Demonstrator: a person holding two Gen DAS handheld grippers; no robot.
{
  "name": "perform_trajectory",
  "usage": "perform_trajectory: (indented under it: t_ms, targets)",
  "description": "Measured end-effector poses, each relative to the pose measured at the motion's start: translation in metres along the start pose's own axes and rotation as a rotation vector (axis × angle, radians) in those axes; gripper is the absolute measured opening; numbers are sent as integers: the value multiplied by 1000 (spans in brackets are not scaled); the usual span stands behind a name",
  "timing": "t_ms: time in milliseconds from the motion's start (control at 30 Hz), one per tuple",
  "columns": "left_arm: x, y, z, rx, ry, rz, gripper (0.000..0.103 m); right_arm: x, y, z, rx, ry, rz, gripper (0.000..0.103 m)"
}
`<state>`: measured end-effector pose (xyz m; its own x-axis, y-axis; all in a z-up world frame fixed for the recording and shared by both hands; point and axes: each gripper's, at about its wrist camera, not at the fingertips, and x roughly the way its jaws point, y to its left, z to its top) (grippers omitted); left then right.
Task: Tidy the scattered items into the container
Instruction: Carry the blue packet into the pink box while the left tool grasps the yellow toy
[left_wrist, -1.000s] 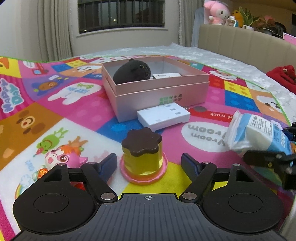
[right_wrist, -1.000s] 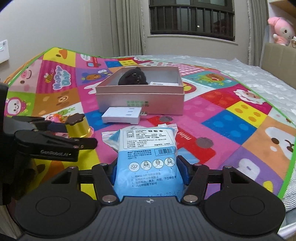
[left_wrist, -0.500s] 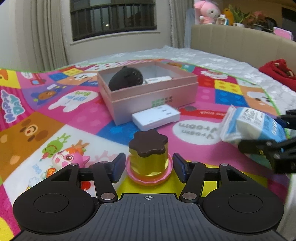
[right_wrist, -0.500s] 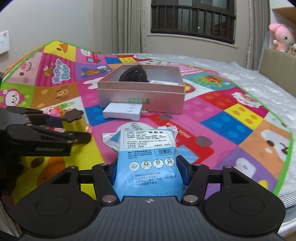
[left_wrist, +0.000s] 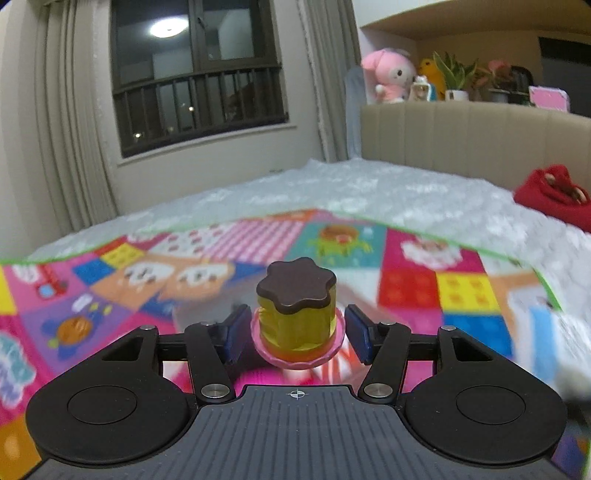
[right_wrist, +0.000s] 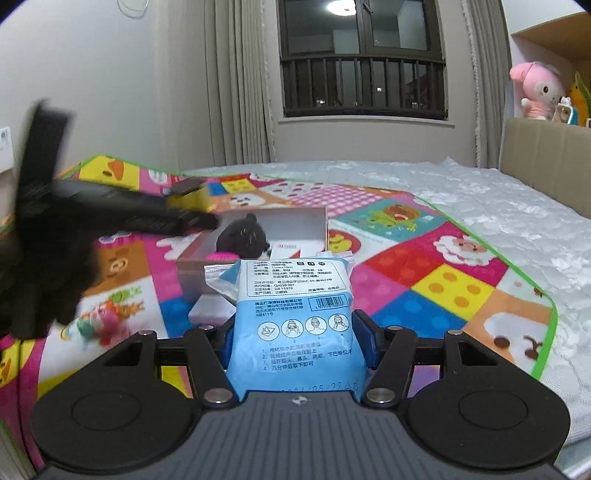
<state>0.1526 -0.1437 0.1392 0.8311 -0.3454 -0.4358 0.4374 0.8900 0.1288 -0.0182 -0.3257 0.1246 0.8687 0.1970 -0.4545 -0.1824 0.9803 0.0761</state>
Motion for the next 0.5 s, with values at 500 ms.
perform_trajectory:
  t_ms: [500]
  targets:
    - [-21, 37, -31, -138, 79, 1, 98, 89, -20, 62, -165, -1, -43, 60]
